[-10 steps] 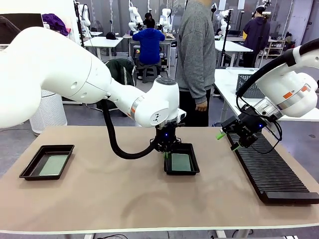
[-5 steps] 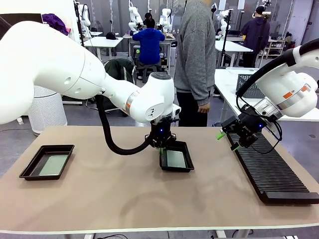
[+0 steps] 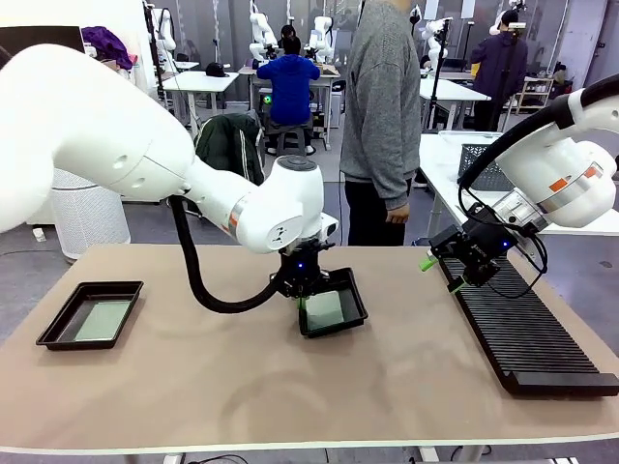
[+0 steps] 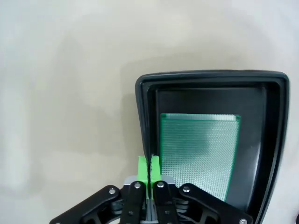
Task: Inspect and transfer BCBs to ESD trays.
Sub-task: Pick up the ESD tray and place it on the left side of the table.
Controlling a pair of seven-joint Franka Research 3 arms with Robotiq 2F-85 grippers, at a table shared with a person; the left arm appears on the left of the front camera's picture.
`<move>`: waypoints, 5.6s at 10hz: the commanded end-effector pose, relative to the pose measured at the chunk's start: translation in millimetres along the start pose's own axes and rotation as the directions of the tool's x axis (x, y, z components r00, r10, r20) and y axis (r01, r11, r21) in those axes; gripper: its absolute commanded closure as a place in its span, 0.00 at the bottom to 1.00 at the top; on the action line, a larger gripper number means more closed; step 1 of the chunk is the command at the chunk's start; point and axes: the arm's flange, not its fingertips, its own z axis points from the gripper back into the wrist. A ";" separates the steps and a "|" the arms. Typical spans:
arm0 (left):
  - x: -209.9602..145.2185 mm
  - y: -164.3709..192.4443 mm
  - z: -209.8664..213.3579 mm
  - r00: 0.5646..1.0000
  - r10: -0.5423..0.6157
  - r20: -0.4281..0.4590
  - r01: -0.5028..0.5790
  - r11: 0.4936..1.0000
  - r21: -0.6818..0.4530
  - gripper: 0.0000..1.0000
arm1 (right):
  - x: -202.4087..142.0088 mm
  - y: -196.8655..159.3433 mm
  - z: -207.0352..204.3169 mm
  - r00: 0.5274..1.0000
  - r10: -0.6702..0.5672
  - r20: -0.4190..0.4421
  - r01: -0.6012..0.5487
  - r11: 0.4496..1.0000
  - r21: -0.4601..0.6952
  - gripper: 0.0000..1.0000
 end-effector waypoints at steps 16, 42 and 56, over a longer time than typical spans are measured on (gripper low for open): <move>-0.2 84.5 22.4 1.000 0.006 0.010 -0.006 1.000 -0.021 0.97 | -0.1 -0.4 -0.3 1.000 -0.001 0.007 0.001 1.000 -0.005 0.00; -2.6 314.4 25.1 0.996 -0.040 -0.076 0.037 0.998 -0.043 0.97 | -0.1 -0.4 -0.3 1.000 -0.001 0.007 0.001 1.000 -0.005 0.00; -7.6 305.4 41.2 0.997 -0.047 -0.062 0.046 0.999 -0.018 0.00 | -0.1 -0.4 -0.3 1.000 -0.001 0.007 0.001 1.000 -0.005 0.00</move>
